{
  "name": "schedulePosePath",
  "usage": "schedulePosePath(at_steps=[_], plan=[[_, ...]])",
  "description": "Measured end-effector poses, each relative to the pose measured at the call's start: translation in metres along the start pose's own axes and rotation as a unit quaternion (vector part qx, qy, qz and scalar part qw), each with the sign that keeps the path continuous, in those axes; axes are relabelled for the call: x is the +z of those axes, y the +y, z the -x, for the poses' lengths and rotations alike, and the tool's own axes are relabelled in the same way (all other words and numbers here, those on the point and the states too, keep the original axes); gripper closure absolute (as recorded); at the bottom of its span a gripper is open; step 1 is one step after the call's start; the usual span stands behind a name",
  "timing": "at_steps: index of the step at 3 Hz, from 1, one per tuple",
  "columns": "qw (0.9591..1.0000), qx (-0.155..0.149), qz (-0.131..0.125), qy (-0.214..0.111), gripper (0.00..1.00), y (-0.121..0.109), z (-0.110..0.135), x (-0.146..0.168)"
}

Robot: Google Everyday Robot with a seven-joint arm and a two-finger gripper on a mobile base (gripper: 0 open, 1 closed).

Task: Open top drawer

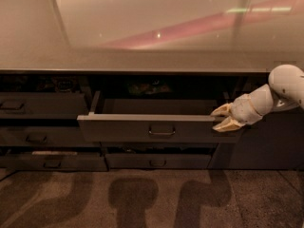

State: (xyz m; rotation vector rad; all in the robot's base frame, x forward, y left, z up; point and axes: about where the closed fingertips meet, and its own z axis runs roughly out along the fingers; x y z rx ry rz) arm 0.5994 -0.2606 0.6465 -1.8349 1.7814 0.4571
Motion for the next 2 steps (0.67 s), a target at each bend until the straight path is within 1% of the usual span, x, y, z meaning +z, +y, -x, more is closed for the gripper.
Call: schedulePosePath(at_steps=[1,2], plan=[[0.9996,-0.022,-0.017,0.005,1.00,0.0072,0.0004,-0.0064],[0.9996,-0.022,-0.017,0.004,1.00,0.0071,0.0006,-0.0059]])
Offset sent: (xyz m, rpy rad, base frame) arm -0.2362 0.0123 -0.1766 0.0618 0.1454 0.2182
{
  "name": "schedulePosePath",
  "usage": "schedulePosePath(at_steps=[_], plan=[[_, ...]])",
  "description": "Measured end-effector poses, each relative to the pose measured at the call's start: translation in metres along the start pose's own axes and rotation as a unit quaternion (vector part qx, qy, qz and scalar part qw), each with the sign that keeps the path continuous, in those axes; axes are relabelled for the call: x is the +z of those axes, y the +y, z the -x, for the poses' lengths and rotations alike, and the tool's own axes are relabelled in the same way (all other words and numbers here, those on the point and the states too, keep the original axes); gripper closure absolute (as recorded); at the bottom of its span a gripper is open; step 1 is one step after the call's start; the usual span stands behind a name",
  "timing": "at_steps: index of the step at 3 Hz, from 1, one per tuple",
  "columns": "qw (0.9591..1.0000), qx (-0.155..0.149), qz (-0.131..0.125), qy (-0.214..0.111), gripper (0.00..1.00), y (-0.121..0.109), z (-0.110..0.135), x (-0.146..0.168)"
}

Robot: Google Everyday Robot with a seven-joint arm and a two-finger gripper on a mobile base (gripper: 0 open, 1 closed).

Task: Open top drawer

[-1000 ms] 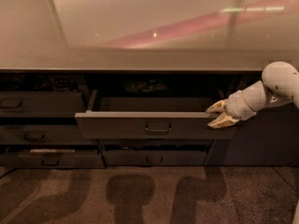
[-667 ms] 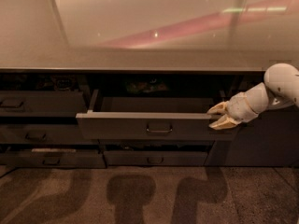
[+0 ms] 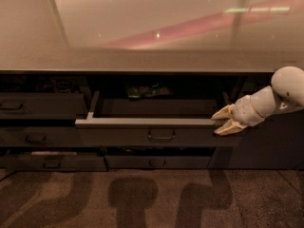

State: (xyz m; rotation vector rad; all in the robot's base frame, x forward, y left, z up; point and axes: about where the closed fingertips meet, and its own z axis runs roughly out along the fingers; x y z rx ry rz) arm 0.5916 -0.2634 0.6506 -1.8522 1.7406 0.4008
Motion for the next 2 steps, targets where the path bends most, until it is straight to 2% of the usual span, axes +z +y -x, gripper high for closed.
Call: schedulePosePath(at_steps=[2], plan=[[0.9994,-0.024,-0.021,-0.011,1.00,0.008,0.028,-0.026]])
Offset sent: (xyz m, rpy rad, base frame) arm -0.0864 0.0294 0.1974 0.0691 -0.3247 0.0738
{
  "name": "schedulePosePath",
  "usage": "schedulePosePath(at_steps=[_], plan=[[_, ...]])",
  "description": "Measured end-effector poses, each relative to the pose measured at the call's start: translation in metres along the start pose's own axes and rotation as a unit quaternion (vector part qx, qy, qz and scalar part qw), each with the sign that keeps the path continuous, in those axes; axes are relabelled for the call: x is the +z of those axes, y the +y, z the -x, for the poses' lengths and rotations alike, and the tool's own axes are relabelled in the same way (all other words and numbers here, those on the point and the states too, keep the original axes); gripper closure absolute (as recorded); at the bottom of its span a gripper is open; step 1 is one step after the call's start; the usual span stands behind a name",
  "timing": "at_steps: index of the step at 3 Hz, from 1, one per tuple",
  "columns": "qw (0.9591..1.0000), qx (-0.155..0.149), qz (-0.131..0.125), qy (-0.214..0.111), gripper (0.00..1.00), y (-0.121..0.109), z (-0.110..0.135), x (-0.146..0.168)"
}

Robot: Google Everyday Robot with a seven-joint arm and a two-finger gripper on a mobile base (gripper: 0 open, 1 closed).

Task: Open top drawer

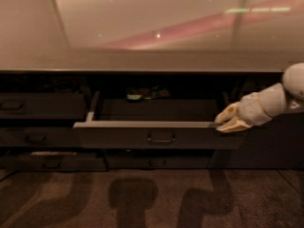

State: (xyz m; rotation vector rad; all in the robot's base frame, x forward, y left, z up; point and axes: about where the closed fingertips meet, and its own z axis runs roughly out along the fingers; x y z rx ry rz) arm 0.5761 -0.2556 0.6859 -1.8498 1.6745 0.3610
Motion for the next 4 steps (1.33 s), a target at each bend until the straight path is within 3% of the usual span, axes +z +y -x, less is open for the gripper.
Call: schedulePosePath(at_steps=[1,2,3,4], plan=[[0.9992,-0.026,-0.032,-0.001,1.00,0.010,0.035,-0.040],[0.9955,-0.056,-0.077,0.005,1.00,0.019,0.081,-0.097],[0.9955,-0.056,-0.077,0.005,1.00,0.019,0.081,-0.097],[0.9963,-0.049,-0.068,-0.023,1.00,0.019,0.075,-0.093]])
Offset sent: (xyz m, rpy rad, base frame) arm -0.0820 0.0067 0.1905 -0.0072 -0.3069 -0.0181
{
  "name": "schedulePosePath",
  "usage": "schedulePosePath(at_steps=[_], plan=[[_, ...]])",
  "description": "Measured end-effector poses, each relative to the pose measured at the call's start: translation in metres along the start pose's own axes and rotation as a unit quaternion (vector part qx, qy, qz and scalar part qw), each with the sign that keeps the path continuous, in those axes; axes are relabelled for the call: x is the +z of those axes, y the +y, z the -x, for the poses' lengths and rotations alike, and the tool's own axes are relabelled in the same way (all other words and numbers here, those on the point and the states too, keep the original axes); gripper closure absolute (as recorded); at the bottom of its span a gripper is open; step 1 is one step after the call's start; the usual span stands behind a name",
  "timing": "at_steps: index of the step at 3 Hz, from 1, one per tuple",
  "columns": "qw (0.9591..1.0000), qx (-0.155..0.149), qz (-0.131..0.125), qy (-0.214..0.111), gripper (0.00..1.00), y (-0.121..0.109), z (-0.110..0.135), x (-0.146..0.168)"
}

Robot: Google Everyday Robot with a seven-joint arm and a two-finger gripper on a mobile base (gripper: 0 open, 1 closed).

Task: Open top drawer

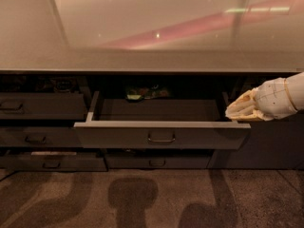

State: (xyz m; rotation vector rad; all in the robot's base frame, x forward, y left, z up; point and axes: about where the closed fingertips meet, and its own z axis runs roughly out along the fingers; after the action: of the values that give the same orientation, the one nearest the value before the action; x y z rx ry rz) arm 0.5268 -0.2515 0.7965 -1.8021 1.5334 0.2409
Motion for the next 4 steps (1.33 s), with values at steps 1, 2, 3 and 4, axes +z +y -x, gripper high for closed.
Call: schedulePosePath(at_steps=[1,2,3,4], plan=[[0.9996,0.015,0.018,0.015,1.00,-0.004,-0.011,0.020],[0.9975,0.022,0.039,0.055,1.00,-0.017,-0.013,0.051],[0.9970,0.025,0.039,0.062,1.00,-0.017,-0.015,0.053],[0.9953,0.034,0.040,0.081,1.00,-0.016,-0.021,0.056]])
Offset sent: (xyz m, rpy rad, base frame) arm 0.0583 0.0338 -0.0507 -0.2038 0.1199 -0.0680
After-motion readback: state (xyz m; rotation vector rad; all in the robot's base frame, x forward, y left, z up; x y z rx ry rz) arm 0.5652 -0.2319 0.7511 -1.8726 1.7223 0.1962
